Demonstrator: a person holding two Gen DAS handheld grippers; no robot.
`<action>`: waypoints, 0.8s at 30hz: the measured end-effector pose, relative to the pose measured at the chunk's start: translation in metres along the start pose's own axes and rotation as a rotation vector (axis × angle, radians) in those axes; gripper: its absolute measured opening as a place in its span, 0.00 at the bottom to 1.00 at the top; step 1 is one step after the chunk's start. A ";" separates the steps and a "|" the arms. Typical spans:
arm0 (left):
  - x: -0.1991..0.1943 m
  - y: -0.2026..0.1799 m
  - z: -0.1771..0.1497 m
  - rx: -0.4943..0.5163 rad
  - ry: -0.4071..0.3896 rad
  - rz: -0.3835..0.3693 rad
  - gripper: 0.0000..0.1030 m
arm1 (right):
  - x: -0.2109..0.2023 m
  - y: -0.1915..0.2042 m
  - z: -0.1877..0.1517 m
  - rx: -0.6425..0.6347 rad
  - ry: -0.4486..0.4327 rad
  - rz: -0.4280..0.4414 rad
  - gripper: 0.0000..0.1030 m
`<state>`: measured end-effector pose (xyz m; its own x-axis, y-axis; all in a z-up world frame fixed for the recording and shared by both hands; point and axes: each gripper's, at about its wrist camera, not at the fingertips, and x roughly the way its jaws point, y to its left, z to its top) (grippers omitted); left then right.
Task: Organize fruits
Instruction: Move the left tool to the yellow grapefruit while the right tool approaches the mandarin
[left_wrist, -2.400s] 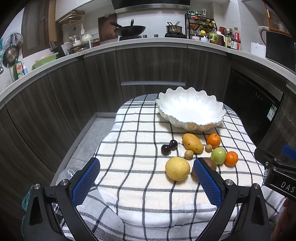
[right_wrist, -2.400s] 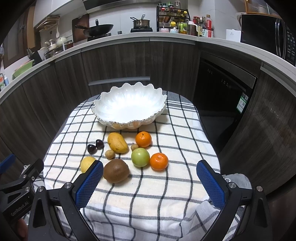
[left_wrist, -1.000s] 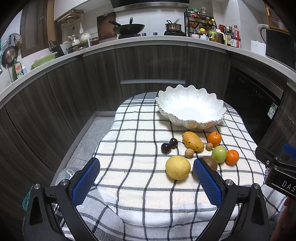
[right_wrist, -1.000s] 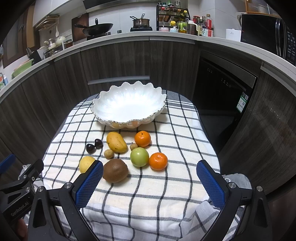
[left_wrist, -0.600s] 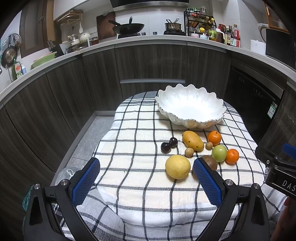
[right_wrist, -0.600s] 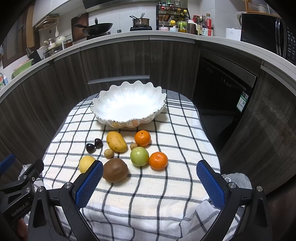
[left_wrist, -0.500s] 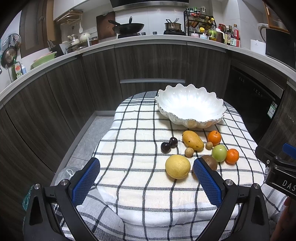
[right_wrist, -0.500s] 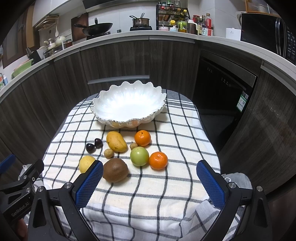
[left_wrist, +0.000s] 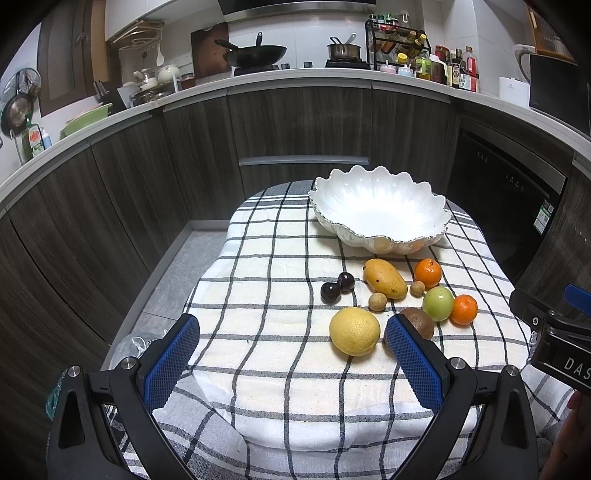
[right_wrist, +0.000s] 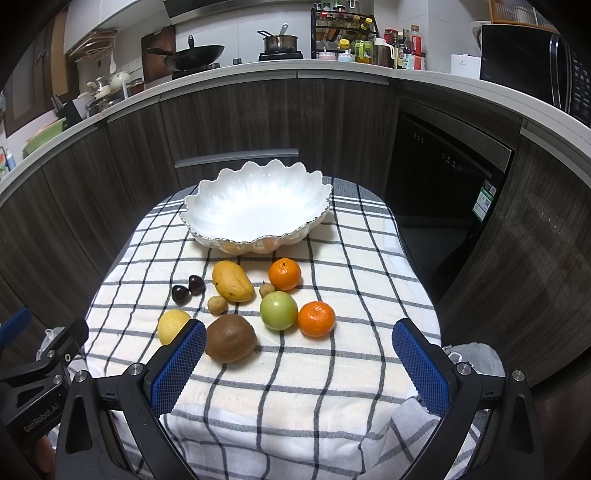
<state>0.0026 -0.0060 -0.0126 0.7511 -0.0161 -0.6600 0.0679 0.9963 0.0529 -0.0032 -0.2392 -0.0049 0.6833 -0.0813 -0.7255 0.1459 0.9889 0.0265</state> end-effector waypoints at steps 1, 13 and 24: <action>0.000 0.000 0.000 0.000 -0.001 0.000 1.00 | 0.001 0.000 -0.001 0.001 0.000 0.000 0.99; 0.044 -0.011 -0.011 0.045 0.102 -0.026 1.00 | 0.024 0.006 0.004 -0.033 0.002 -0.012 0.99; 0.083 -0.027 0.000 0.066 0.180 -0.041 0.99 | 0.064 -0.004 0.005 -0.007 0.080 -0.031 0.99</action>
<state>0.0633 -0.0339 -0.0684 0.6179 -0.0355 -0.7855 0.1433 0.9873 0.0681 0.0437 -0.2494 -0.0484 0.6195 -0.1023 -0.7783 0.1608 0.9870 -0.0018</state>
